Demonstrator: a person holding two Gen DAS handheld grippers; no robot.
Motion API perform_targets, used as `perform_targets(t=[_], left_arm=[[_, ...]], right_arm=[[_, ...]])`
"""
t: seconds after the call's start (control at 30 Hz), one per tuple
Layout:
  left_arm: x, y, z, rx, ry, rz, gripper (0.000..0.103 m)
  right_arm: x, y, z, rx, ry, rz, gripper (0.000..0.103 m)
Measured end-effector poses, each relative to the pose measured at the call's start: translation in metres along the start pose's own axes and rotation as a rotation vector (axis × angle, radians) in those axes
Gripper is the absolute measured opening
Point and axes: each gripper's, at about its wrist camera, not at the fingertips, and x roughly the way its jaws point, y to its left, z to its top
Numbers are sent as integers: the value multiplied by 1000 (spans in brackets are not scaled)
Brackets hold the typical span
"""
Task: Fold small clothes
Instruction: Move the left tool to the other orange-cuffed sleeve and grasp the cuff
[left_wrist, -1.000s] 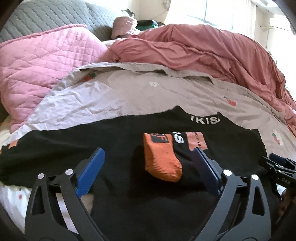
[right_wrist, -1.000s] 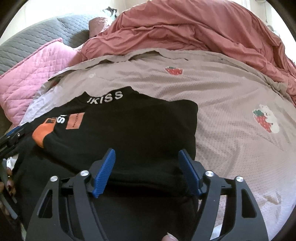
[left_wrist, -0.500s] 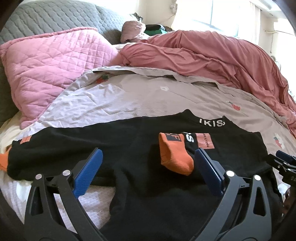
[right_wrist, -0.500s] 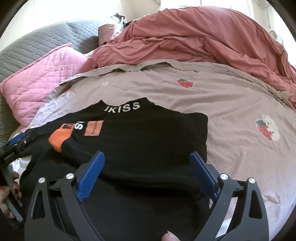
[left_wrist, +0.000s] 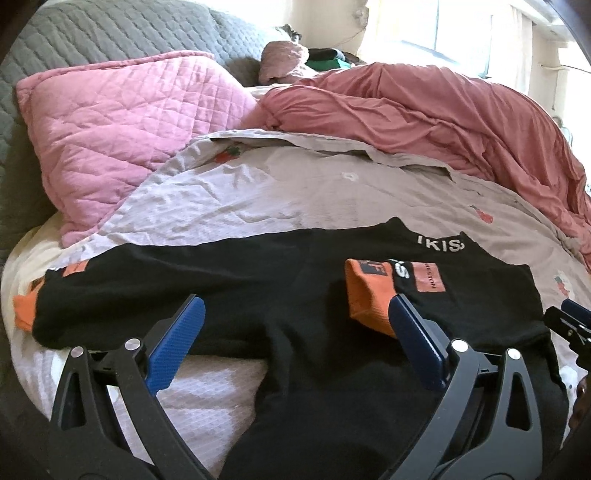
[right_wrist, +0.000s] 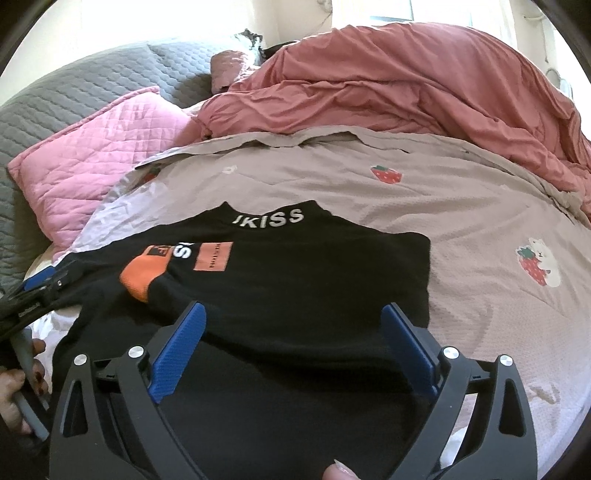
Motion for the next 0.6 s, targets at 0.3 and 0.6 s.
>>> perform_targets(t=[0.3, 0.6], left_arm=[[-12, 22, -1, -19, 1, 45, 93], [-22, 56, -2, -75, 7, 82, 93]], right_arm=[[0, 30, 1, -43, 10, 48, 96], [1, 58, -2, -88, 25, 88, 96]])
